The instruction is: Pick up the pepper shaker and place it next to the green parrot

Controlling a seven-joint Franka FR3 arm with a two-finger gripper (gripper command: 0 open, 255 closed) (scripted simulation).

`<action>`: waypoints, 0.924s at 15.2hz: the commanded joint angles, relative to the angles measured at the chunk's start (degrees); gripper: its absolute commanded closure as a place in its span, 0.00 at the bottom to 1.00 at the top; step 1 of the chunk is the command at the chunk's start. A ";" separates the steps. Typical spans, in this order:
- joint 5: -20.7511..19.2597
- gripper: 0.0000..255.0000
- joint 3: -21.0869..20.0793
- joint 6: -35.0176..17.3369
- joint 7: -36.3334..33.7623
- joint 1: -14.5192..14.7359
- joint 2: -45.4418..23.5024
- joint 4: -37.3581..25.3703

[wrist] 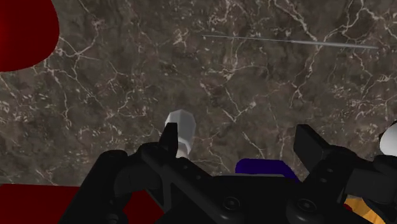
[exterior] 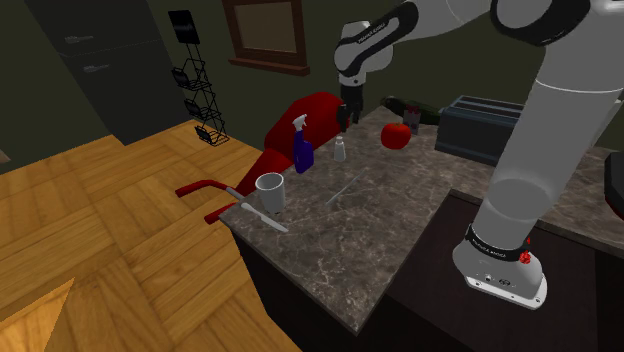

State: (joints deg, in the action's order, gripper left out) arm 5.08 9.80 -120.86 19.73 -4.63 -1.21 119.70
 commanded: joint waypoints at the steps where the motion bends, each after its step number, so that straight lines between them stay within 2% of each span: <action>1: 1.36 0.00 0.43 -0.85 1.90 -0.52 -4.67 -3.45; 8: 5.72 0.00 0.64 -0.90 7.62 -3.76 -20.43 -17.66; 14: 6.45 0.00 0.20 -4.68 8.09 -3.75 -22.59 -16.00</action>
State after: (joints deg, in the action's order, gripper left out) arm 11.43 10.06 -124.92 27.76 -8.40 -23.64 103.27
